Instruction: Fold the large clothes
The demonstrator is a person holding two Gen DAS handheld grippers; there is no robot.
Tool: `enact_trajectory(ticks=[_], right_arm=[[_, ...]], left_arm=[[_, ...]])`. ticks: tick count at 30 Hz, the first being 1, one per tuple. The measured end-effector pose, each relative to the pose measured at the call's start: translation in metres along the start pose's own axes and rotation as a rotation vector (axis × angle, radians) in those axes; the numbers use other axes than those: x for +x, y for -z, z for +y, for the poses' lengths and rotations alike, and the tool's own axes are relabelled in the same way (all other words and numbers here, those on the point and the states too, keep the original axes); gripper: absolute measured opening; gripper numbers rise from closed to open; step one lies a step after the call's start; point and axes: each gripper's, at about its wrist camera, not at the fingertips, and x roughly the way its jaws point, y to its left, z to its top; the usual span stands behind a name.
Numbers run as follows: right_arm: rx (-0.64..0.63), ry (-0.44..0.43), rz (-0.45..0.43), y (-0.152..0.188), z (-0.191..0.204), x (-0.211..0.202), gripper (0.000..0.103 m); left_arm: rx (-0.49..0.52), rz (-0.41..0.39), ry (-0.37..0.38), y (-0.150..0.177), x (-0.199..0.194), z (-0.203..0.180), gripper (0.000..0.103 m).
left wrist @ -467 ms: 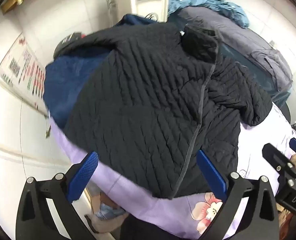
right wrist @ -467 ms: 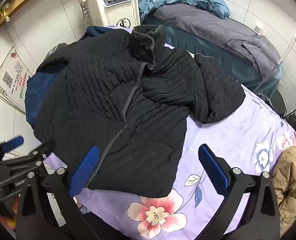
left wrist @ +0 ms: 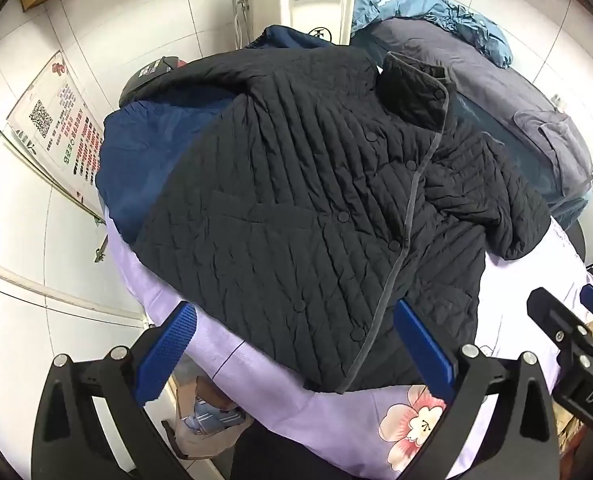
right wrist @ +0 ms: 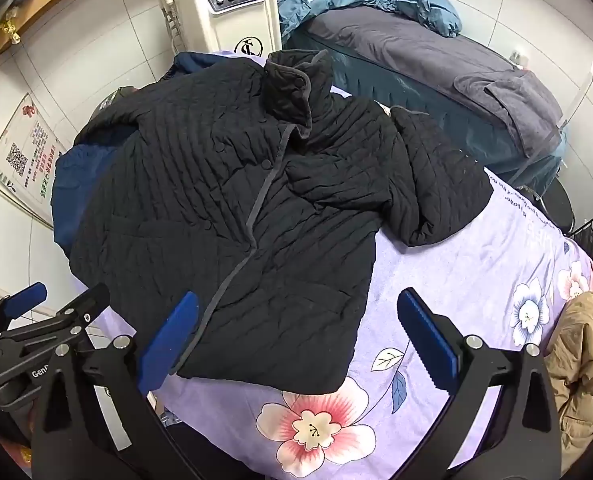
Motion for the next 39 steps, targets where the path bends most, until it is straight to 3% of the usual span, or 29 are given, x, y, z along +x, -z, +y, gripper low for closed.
enact_trajectory(ticks=[39], right_arm=[[-0.012, 0.02, 0.011, -0.0012, -0.0036, 0.004, 0.099]], left_arm=[[0.015, -0.01, -0.02, 0.0034, -0.0006, -0.0056, 0.097]])
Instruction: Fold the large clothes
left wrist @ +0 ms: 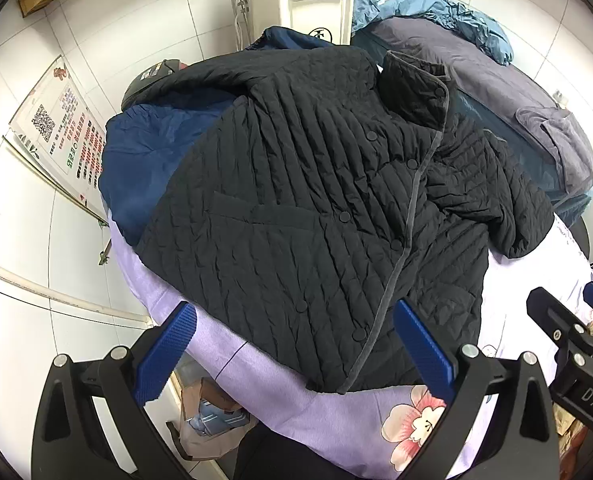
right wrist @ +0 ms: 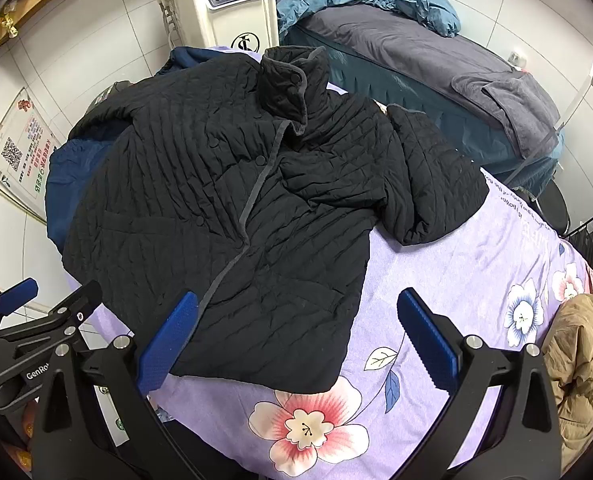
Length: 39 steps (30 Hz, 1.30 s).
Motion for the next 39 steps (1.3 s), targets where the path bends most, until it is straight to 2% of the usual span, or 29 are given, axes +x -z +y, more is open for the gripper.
enact_trajectory(ticks=[39], right_arm=[[-0.003, -0.001, 0.006, 0.0038, 0.0034, 0.0019, 0.099]], left_arm=[[0.02, 0.0, 0.005, 0.0053, -0.0037, -0.0022, 0.097]])
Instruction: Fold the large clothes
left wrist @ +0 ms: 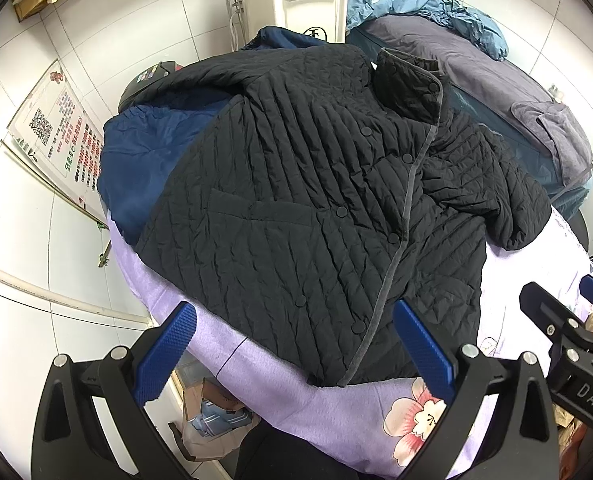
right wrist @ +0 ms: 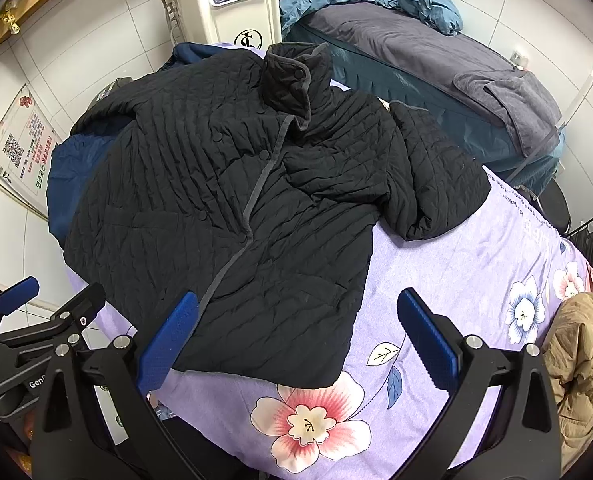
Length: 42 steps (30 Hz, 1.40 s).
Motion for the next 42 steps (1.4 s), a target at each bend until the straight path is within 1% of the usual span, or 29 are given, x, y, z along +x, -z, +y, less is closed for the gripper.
enact_trajectory(ticks=[8, 42], right_arm=[[0.002, -0.007, 0.008, 0.0047, 0.0009, 0.0005, 0.099], [-0.004, -0.008, 0.018, 0.0019, 0.0019, 0.0031, 0.099]], left_arm=[[0.0, 0.001, 0.007, -0.0007, 0.001, 0.0003, 0.097], [0.021, 0.003, 0.012, -0.0026, 0.002, -0.004, 0.097]])
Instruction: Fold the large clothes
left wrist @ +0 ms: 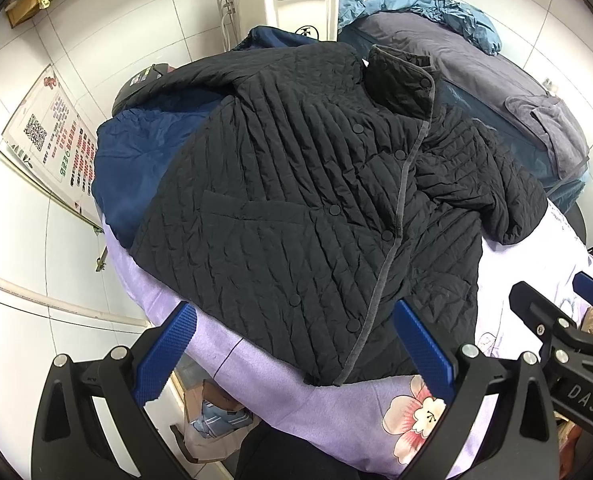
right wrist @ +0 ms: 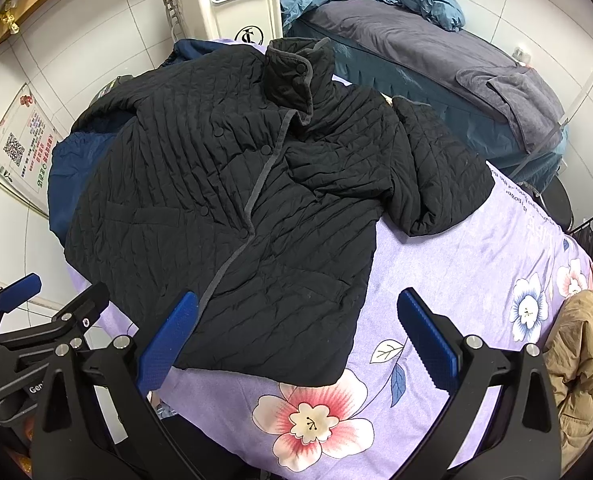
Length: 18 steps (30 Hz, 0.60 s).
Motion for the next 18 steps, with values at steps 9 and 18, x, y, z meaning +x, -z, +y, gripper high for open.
enact_trajectory(ticks=[9, 18], right_arm=[[0.003, -0.001, 0.002, 0.0, -0.001, 0.001, 0.099], [0.058, -0.03, 0.001, 0.0, -0.018, 0.011, 0.099]], left_arm=[[0.003, 0.003, 0.002, 0.0, 0.0, 0.0, 0.097], [0.03, 0.059, 0.043, 0.001, 0.017, 0.001, 0.097]])
